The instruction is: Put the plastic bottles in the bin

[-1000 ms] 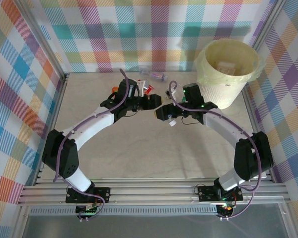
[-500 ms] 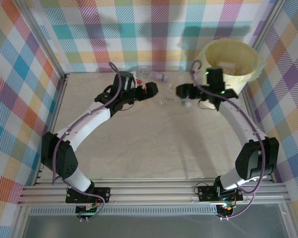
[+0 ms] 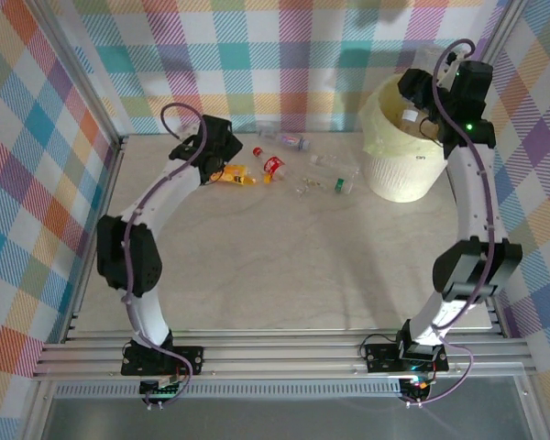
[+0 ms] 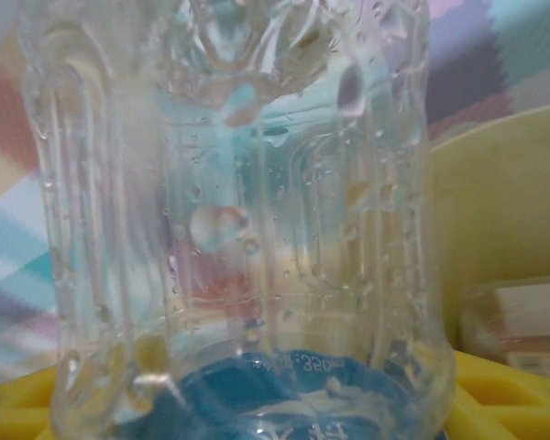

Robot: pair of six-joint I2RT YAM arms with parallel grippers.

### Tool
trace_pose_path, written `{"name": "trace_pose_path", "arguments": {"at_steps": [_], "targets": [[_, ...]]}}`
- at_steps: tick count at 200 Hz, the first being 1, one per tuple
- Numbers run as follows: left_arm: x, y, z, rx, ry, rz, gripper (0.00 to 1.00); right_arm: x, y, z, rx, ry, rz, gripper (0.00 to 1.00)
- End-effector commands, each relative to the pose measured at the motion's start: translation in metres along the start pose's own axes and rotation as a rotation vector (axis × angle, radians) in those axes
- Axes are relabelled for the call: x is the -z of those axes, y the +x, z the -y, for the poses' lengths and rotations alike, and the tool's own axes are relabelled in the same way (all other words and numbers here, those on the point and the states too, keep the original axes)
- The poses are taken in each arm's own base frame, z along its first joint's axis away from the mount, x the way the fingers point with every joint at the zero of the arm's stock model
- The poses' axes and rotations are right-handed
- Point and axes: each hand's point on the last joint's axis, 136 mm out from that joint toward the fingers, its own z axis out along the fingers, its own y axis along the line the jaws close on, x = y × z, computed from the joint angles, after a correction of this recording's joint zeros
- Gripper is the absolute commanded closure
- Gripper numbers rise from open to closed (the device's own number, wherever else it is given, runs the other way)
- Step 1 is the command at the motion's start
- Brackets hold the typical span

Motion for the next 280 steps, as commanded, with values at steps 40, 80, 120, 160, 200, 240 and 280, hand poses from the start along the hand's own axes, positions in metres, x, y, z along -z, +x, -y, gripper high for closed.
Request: {"name": "trace_pose_path", "arguments": {"at_steps": [40,80,120,160,200,240,280], "targets": [[-0.061,0.007,-0.032,0.194,-0.190,-0.070,0.00,-0.043,-0.010,0.058,-0.146,0.241,0.020,0.20],[-0.101,0.018,-0.027,0.241,-0.209,-0.127,0.00,-0.048,-0.014,0.025,-0.087,0.089,-0.045,0.00],[-0.118,0.021,-0.031,0.296,-0.262,-0.128,0.00,-0.018,-0.017,0.006,-0.005,0.049,-0.048,0.00],[-0.131,0.023,-0.047,0.357,-0.319,-0.091,0.00,0.018,-0.003,-0.013,0.061,-0.023,-0.068,0.00],[-0.155,0.028,-0.059,0.375,-0.334,-0.088,0.08,0.064,0.033,-0.042,0.078,-0.183,-0.143,0.00],[-0.171,0.035,-0.059,0.391,-0.323,-0.123,0.21,0.107,0.080,-0.067,0.111,-0.316,-0.232,0.00],[-0.161,0.026,-0.037,0.318,-0.233,-0.154,0.41,0.142,0.118,-0.084,0.123,-0.436,-0.295,0.00]]}}
